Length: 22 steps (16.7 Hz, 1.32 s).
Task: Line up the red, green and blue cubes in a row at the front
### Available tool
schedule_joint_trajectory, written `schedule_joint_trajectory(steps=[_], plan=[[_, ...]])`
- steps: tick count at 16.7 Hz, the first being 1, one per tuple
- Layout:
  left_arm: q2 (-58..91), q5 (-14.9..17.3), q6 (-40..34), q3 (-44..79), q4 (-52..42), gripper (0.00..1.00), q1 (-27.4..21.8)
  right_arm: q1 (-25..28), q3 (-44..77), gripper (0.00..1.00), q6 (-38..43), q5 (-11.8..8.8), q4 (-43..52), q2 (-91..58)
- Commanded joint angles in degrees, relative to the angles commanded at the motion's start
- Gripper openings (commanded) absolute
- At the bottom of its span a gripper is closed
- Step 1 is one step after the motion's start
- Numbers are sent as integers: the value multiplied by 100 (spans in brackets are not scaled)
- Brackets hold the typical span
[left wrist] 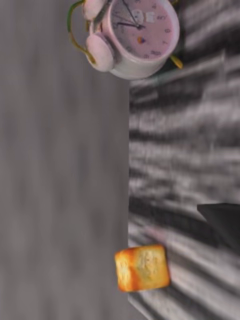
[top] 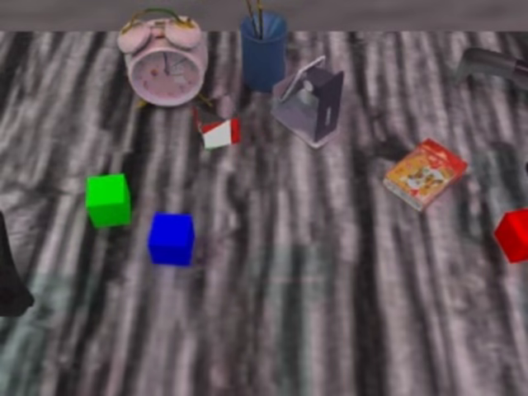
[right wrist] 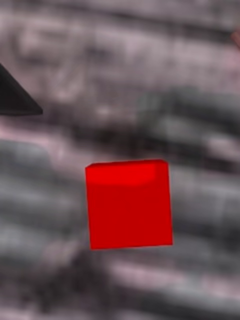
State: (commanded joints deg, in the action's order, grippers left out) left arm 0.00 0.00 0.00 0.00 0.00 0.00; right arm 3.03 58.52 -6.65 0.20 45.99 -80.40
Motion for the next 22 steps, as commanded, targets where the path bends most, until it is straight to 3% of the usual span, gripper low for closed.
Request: schedule_joint_trajectory(steps=[5, 10, 16, 22], plan=[[0, 0, 0, 0, 0, 100, 0, 63, 1568, 100, -154, 4, 1163, -2100], [0, 0, 0, 0, 0, 100, 0, 93, 2278, 100, -220, -15, 1623, -2867], [0, 0, 0, 0, 0, 100, 0, 73, 2193, 100, -223, -14, 1518, -2892], [0, 0, 0, 0, 0, 100, 0, 97, 1443, 100, -205, -11, 173, -3432]])
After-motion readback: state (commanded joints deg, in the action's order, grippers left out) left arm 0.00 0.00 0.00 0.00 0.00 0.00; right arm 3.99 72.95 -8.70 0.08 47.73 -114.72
